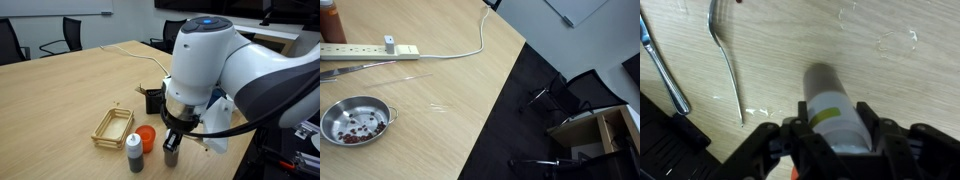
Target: Put a sauce bottle in the basket
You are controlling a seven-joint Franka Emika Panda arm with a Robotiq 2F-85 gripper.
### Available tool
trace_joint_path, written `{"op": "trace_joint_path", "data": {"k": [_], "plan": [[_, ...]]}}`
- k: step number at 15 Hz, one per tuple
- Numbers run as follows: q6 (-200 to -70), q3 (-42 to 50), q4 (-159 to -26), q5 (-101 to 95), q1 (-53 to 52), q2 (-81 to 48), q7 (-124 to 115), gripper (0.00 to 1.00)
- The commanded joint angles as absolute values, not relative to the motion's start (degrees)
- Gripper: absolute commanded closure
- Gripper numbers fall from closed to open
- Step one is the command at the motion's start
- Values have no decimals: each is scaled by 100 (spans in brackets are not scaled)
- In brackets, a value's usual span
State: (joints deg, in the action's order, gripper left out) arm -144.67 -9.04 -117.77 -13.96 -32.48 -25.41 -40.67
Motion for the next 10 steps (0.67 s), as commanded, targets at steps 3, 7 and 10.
{"op": "trace_joint_path", "data": {"k": [3, 7, 10], "plan": [[-14360, -790, -11844, -1506, -3268, -1947, -4274, 73], [-14066, -835, -11522, -1575, -3180, -1738, -4338, 73], [-13993, -839, -11181, -1659, -3124, -1822, -4346, 73]]}}
